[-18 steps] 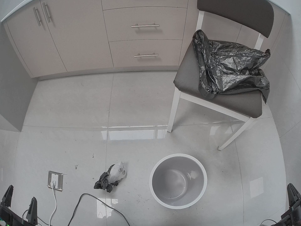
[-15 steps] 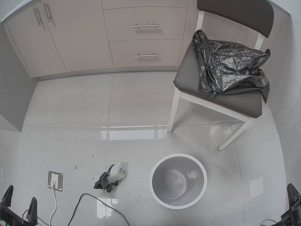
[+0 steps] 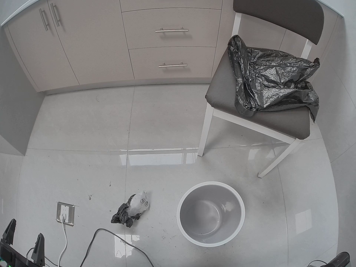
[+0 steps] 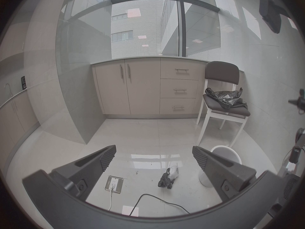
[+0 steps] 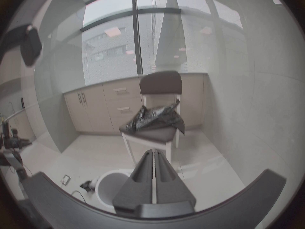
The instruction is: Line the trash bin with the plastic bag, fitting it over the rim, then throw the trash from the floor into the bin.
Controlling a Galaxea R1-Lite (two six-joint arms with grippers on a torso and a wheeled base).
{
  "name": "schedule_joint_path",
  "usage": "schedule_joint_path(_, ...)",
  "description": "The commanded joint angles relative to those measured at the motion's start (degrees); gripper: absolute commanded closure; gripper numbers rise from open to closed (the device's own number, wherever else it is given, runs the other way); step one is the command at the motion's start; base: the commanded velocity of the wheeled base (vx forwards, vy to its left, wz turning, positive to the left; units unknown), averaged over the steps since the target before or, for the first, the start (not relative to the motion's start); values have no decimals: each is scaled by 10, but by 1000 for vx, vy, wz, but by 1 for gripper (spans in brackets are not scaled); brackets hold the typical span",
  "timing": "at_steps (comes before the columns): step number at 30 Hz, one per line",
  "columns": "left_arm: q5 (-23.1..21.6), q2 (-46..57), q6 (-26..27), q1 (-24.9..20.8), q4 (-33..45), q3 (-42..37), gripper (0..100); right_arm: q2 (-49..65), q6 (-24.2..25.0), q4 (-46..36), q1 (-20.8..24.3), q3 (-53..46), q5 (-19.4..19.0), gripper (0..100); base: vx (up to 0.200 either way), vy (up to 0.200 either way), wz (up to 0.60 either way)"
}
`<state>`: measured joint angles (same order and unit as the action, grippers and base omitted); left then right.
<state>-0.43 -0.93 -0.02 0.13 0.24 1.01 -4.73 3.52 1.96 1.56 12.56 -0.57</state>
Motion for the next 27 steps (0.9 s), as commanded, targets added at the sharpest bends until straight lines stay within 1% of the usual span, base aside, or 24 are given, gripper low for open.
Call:
schedule_joint_path(1, 0, -13, -2, 4, 2, -6, 0, -303, 54, 19, 62, 302, -8, 100, 0, 0, 0)
schedule_joint_path(2, 2, -50, -33, 1, -6, 43, 0, -375, 67, 24, 79, 330, -7, 100, 0, 0, 0)
schedule_joint_path(3, 2, -87, -71, 0, -9, 102, 0, -406, 72, 29, 90, 345, -7, 100, 0, 0, 0)
schedule_joint_path(4, 2, -114, -100, 0, -8, 144, 0, -425, 75, 32, 97, 354, -7, 100, 0, 0, 0)
schedule_joint_path(5, 2, -114, -100, 0, -8, 144, 0, -425, 75, 32, 97, 354, -7, 100, 0, 0, 0)
schedule_joint_path(6, 2, -255, -221, 1, 63, 365, 0, -526, 92, 51, 138, 412, 3, 100, 0, 0, 0)
schedule_joint_path(7, 2, -285, -224, 3, 114, 424, 0, -555, 98, 51, 147, 433, 10, 100, 0, 0, 0)
schedule_joint_path(8, 2, -300, -223, 3, 149, 455, 0, -578, 103, 51, 152, 449, 17, 100, 0, 0, 0)
schedule_joint_path(9, 1, -318, -220, 1, 224, 497, 0, -621, 111, 51, 165, 476, 32, 100, 0, 0, 0)
schedule_joint_path(10, -5, -319, -216, 1, 252, 504, 0, -651, 114, 52, 179, 493, 45, 100, 0, 0, 0)
schedule_joint_path(14, -12, -329, -181, 0, 257, 473, 0, -739, 113, 48, 205, 553, 73, 100, 0, 0, 0)
schedule_joint_path(16, -12, -347, -180, -1, 257, 460, 0, -788, 112, 45, 213, 593, 80, 100, 0, 0, 0)
schedule_joint_path(19, -15, -380, -178, -3, 255, 457, 0, -843, 107, 39, 229, 640, 103, 100, 0, 0, 0)
schedule_joint_path(20, -18, -411, -181, -10, 254, 464, 0, -870, 106, 35, 238, 662, 115, 100, 0, 0, 0)
schedule_joint_path(22, -19, -443, -187, -22, 257, 477, 0, -903, 107, 34, 251, 680, 126, 100, 0, 0, 0)
schedule_joint_path(23, -19, -443, -187, -22, 257, 477, 0, -905, 107, 34, 252, 680, 127, 100, 0, 0, 0)
schedule_joint_path(24, -19, -462, -205, -40, 259, 480, 0, -929, 107, 36, 265, 684, 143, 100, 0, 0, 0)
schedule_joint_path(25, -19, -463, -208, -43, 259, 480, 0, -930, 107, 37, 267, 684, 143, 100, 0, 0, 0)
schedule_joint_path(26, -19, -472, -225, -86, 260, 481, 0, -947, 107, 37, 278, 687, 146, 0, 0, 0, 0)
schedule_joint_path(27, -17, -479, -236, -110, 262, 483, 0, -955, 106, 36, 280, 691, 144, 0, 0, 0, 0)
